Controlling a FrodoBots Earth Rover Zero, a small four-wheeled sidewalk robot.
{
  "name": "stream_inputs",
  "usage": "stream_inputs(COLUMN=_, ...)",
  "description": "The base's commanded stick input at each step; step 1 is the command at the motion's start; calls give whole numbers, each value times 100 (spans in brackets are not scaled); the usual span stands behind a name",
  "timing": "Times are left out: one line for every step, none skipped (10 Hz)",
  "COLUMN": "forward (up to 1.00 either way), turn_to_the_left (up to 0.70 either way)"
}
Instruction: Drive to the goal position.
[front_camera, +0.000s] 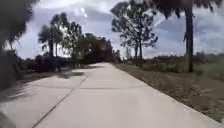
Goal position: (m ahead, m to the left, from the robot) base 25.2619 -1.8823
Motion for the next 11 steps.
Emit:
stream_inputs(forward=85, turn_to_the_left=0)
stream_inputs(forward=85, turn_to_the_left=0)
stream_inputs(forward=85, turn_to_the_left=0)
stream_inputs(forward=85, turn_to_the_left=0)
stream_inputs(forward=85, turn_to_the_left=0)
stream_inputs(forward=85, turn_to_the_left=0)
stream_inputs(forward=85, turn_to_the_left=0)
stream_inputs(forward=85, turn_to_the_left=0)
stream_inputs(forward=85, turn_to_the_left=0)
stream_inputs(forward=85, turn_to_the_left=0)
stream_inputs(forward=85, turn_to_the_left=0)
